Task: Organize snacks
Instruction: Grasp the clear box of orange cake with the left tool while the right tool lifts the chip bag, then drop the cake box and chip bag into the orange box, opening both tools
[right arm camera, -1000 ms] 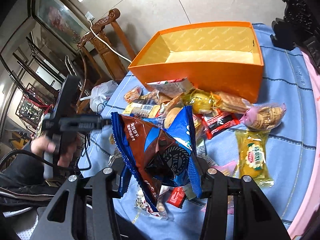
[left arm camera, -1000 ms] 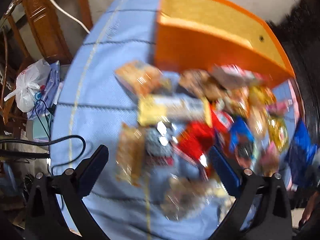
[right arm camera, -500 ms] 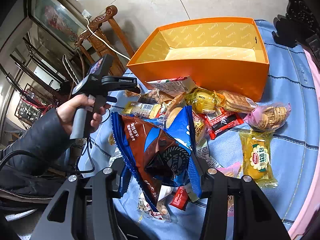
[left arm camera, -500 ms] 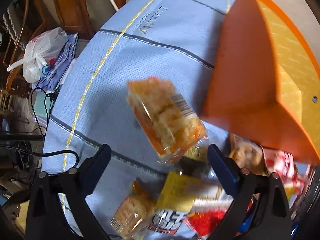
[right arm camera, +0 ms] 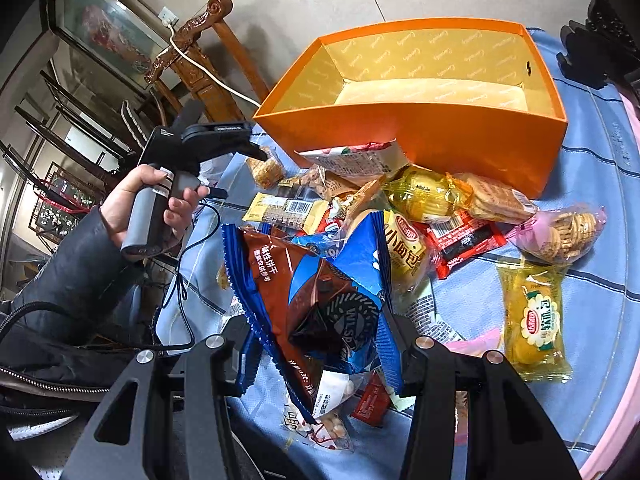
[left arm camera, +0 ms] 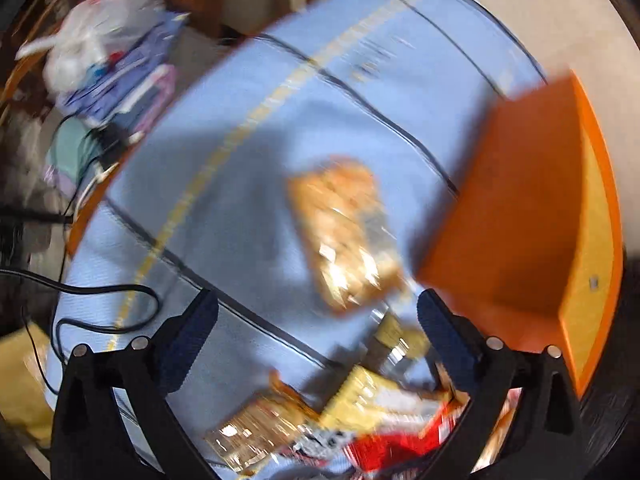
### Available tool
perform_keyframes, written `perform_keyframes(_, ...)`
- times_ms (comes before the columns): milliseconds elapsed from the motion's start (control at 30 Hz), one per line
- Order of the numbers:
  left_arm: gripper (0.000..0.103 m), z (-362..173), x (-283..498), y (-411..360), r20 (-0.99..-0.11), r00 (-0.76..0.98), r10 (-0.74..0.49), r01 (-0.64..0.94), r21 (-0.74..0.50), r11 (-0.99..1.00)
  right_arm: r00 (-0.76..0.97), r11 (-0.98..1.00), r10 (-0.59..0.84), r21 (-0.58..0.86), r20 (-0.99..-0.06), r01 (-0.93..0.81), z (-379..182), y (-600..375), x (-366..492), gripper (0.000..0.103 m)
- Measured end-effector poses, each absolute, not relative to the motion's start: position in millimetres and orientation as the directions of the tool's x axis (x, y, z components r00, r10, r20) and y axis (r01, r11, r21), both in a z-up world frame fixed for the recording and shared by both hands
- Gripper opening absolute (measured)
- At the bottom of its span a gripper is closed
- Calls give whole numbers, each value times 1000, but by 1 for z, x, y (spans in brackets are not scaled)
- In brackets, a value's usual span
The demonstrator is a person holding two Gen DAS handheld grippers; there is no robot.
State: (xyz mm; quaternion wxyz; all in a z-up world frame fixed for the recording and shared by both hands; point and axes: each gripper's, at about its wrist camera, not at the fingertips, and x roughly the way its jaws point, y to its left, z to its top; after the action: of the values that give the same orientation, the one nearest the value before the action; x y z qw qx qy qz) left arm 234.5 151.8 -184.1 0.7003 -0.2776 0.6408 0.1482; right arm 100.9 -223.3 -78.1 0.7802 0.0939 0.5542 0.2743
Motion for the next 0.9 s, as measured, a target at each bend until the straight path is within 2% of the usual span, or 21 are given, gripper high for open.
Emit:
perform_keyframes(100, 98, -199, 241, 168, -974, 130, -183, -651, -224, 726, 227, 832, 528, 445, -819, -330, -78, -220, 100, 49)
perform_keyframes(167, 98, -204, 249, 166, -976, 124, -179, -652, -216, 727, 221, 834, 523, 441, -823, -332, -78, -216, 100, 49)
perform_keyframes(333, 98, -219, 264, 154, -994, 43, -105, -618, -109, 778, 218, 837, 517, 436, -828, -330, -78, -212, 100, 49)
perform_keyframes(367, 94, -222, 265, 155, -996, 34, -85, -609, -88, 789, 219, 837, 517, 435, -827, -333, -77, -212, 101, 49)
perform_keyframes(400, 80, -220, 263, 152, -999, 26, -37, -588, -45, 807, 221, 836, 518, 434, -826, -335, -77, -211, 100, 49)
perform_keyframes(433, 71, -218, 260, 149, -999, 32, 8, -561, -11, 828, 221, 835, 519, 435, -825, -336, -76, -211, 100, 49)
perform_keyframes(467, 46, -213, 258, 144, -998, 56, 21, -538, -13, 843, 222, 835, 520, 436, -825, -336, -76, -211, 100, 49)
perform_keyframes(533, 44, -211, 253, 137, -998, 34, 49, -484, 26, 875, 227, 834, 521, 434, -823, -342, -75, -211, 99, 49)
perform_keyframes(700, 44, -196, 211, 125, -995, 85, 50, -371, 16, 928, 288, 844, 513, 414, -809, -341, -64, -218, 105, 49)
perform_keyframes(833, 44, -157, 175, 117, -981, 189, 39, -277, -15, 961, 358, 861, 495, 390, -792, -327, -51, -227, 121, 49)
perform_keyframes(900, 44, -117, 166, 105, -959, 281, 31, -211, -31, 977, 396, 870, 483, 377, -781, -318, -44, -230, 134, 49)
